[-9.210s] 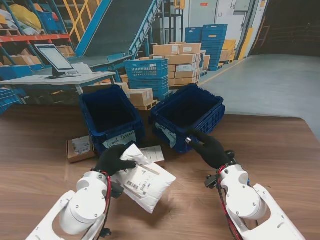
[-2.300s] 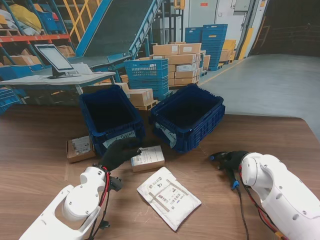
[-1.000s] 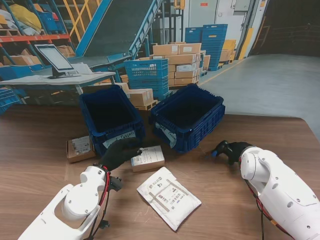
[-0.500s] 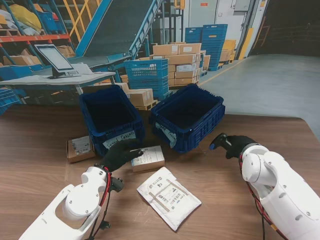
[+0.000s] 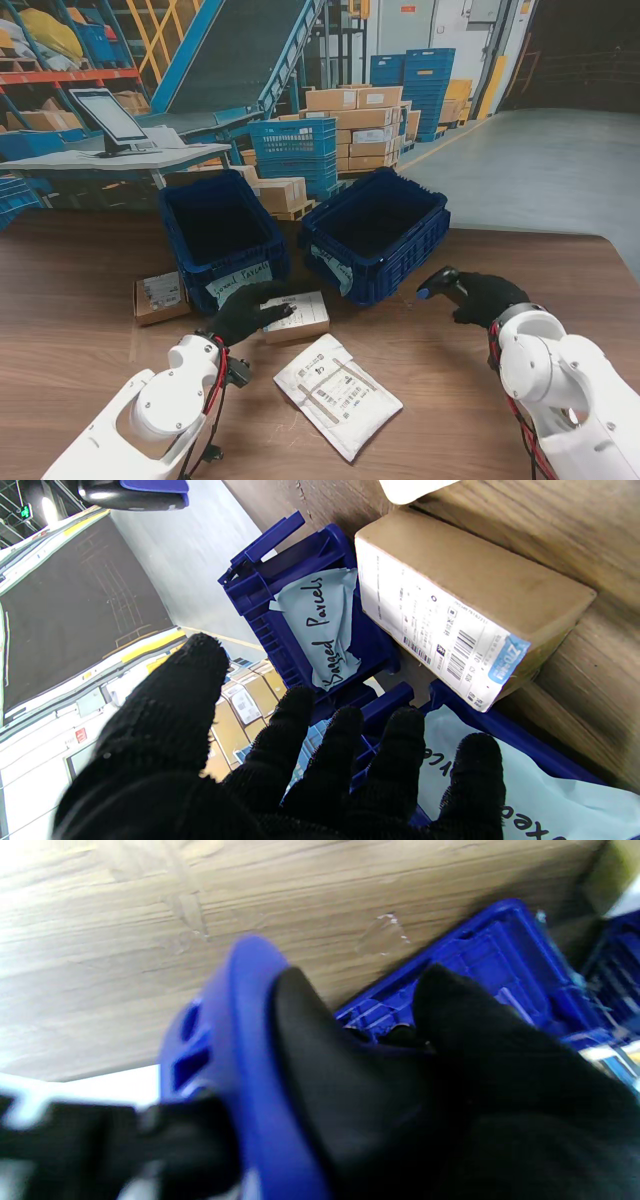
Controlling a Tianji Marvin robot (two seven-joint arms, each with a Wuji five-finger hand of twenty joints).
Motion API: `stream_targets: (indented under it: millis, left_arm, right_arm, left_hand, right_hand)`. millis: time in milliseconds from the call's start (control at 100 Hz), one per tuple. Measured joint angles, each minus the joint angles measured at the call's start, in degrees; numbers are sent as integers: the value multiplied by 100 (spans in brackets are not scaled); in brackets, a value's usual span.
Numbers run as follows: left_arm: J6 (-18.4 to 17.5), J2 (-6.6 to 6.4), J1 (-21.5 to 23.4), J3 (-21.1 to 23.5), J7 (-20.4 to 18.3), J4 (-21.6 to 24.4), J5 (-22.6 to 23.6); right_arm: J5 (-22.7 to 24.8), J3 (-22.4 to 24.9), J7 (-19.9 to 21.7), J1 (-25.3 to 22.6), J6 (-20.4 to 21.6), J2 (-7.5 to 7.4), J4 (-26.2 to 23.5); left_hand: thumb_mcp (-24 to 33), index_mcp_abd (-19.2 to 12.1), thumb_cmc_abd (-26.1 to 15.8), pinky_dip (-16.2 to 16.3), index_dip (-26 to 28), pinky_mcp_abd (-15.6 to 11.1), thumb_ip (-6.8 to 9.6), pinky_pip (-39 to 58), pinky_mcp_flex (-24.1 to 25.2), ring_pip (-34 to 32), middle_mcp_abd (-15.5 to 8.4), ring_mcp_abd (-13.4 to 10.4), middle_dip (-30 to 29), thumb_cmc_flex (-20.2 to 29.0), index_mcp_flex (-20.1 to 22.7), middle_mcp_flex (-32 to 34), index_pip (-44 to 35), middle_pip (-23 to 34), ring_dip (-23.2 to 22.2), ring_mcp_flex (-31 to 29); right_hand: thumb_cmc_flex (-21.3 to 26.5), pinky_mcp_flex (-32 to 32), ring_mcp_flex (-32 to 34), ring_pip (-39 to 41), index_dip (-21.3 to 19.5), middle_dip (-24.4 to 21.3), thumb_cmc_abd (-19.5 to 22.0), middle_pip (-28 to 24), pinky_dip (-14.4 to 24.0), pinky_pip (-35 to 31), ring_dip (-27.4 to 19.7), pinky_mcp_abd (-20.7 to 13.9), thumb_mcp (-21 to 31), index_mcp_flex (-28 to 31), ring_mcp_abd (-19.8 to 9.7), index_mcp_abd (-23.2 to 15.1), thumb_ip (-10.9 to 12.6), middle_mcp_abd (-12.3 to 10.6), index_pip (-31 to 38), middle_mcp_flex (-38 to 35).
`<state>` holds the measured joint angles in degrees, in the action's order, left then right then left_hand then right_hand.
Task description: Scan and sort packages by packaging type
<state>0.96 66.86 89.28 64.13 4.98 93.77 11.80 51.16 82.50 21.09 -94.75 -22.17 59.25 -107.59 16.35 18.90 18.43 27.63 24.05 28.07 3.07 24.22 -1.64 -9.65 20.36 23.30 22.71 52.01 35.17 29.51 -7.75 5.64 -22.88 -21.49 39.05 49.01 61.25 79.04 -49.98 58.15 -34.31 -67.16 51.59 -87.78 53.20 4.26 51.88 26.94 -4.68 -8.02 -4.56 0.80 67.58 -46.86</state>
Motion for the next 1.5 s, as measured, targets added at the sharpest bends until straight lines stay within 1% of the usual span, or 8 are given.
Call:
stream_targets:
  millis: [70,410,530,770,860,1040,1290,1500]
  left_arm:
    - [9,-5,0,-24,-4,12,22]
    - [61,-16,7,-93,-6,79,125]
    - [61,-16,3,-124,-1,79,135]
    - [42,-14,-7,-166,12,71,142]
    - [38,-13,-7,-170,12,70,145]
    - [29,-12,-8,-179,31,67,148]
    - [5,-11,-8,-180,40,63,148]
    - [-2,-11,-7,-177,47,62,149]
  right_arm:
    - [-191,66,-145,-155,84,17,-149]
    - [-124,285,-396,-831,651,78,-689]
    - [-384,323,-495,-1009,871,82,-767]
    - [-628,324,-669,-1208,1642,97,-795]
    - [-742,335,-650,-1216,2110,97,-754]
    - [-748,293,-623,-1161,2612,79,-630]
    - [-1196,266,-330,-969,3616,27,-255]
    - [-1552,257,86,-811,3943,-78,-56]
  left_hand:
    - [0,1,0,0,0,-1,0,0,0,0,0,0,0,0,0,0,0,0,0,0]
    - [0,5,0,0,0,-1,0,0,0,0,0,0,0,0,0,0,0,0,1,0]
    - [0,5,0,0,0,-3,0,0,0,0,0,0,0,0,0,0,0,0,1,0]
    - [0,5,0,0,0,-3,0,0,0,0,0,0,-1,0,0,1,0,0,1,0]
    - [0,5,0,0,0,-4,0,0,0,0,0,0,-1,0,0,1,0,0,1,0]
    - [0,5,0,0,0,-5,0,0,0,0,0,0,-1,0,0,1,0,0,1,0]
    - [0,6,0,0,0,-5,0,0,0,0,0,0,-1,0,0,1,0,0,1,0]
    - [0,6,0,1,0,-6,0,0,0,0,0,0,-1,0,0,1,0,0,1,0]
  right_hand:
    - [0,0,0,0,0,0,0,0,1,0,0,0,0,0,0,0,0,0,0,0]
    - [0,-42,1,1,0,0,0,0,60,0,0,0,1,0,0,0,0,0,1,-1]
    - [0,-42,1,1,0,0,0,0,61,0,0,0,1,0,0,0,0,0,2,-1]
    - [0,-127,1,1,0,0,0,0,61,18,0,8,1,0,0,0,0,0,3,-1]
    - [0,-209,1,1,0,0,-1,0,61,65,0,15,1,0,0,0,0,-7,3,-1]
    - [0,-354,1,1,0,13,-1,0,61,191,0,93,1,1,0,0,0,-8,3,-1]
    - [-1,-467,1,1,0,50,-4,-1,64,315,0,144,1,3,0,-14,0,-58,4,-2]
    - [-1,-568,1,1,0,59,-56,-1,112,429,0,180,12,5,0,-66,-2,-62,4,-2]
